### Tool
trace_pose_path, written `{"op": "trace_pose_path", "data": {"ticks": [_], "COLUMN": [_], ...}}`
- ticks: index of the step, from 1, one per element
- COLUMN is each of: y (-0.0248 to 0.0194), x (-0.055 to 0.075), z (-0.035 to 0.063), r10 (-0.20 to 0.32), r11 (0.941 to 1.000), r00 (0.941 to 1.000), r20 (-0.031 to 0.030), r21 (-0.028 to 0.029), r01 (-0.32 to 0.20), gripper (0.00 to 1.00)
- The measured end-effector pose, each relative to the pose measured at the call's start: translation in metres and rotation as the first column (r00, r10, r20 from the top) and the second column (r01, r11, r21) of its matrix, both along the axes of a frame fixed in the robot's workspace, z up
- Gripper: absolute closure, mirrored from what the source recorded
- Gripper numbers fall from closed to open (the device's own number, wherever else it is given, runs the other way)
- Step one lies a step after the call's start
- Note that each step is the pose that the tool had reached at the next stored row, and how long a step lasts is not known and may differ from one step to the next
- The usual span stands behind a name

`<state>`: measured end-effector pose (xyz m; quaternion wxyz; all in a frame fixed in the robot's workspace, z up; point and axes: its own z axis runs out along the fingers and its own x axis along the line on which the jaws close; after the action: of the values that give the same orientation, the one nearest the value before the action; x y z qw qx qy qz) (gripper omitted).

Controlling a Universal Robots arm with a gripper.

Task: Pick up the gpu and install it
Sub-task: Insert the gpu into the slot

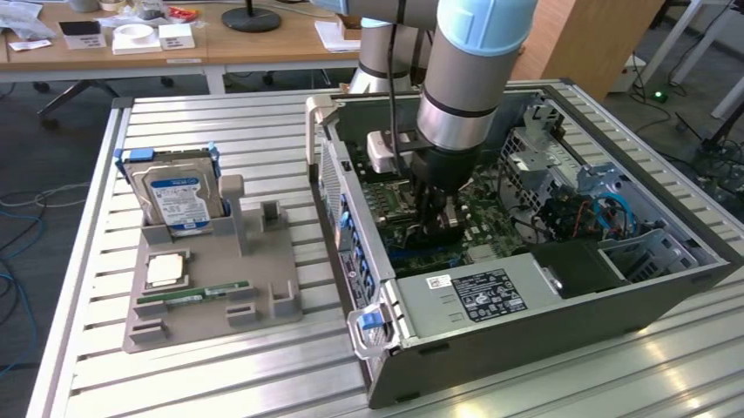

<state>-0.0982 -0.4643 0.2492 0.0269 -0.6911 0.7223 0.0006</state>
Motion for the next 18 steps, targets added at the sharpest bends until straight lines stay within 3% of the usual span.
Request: {"op": "trace_pose_path", "data": {"ticks": [18], "y": [-0.0002], "x": [-0.0001], "z": [-0.0013], "r10": [0.0], "r11": [1.0], "r00": [1.0], "r20": [0.0], "r21": [0.0], "r01": [0.0], "gripper": [0.75]}}
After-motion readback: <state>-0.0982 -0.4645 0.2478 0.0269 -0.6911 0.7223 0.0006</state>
